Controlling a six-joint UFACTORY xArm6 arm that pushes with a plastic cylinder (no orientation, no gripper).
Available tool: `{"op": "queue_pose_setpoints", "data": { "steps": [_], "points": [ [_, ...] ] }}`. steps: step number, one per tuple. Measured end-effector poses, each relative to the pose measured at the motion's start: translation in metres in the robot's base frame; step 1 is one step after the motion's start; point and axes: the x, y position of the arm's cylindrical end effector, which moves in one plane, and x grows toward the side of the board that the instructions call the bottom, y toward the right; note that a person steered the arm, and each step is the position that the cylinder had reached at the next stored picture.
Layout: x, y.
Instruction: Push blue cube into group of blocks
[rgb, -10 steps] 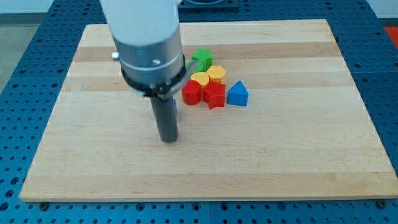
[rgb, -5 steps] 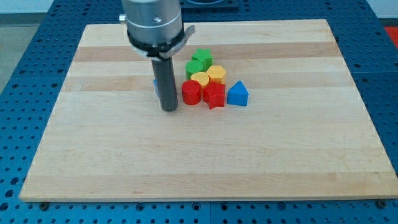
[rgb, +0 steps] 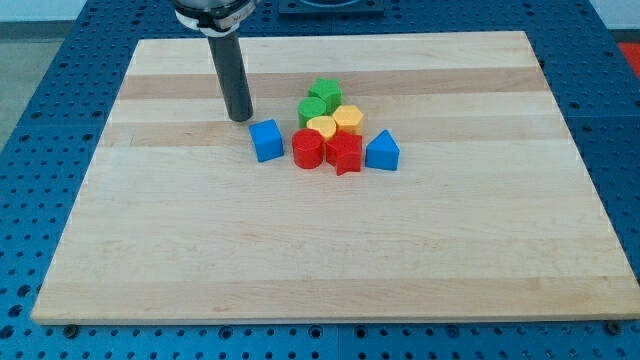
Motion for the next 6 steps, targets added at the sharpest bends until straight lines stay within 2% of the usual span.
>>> {"op": "queue_pose_setpoints", "data": {
  "steps": [1, 3, 6],
  "points": [
    [0.02, -0.024],
    [0.036, -0.019],
    [0.038, 0.037]
  ]
}}
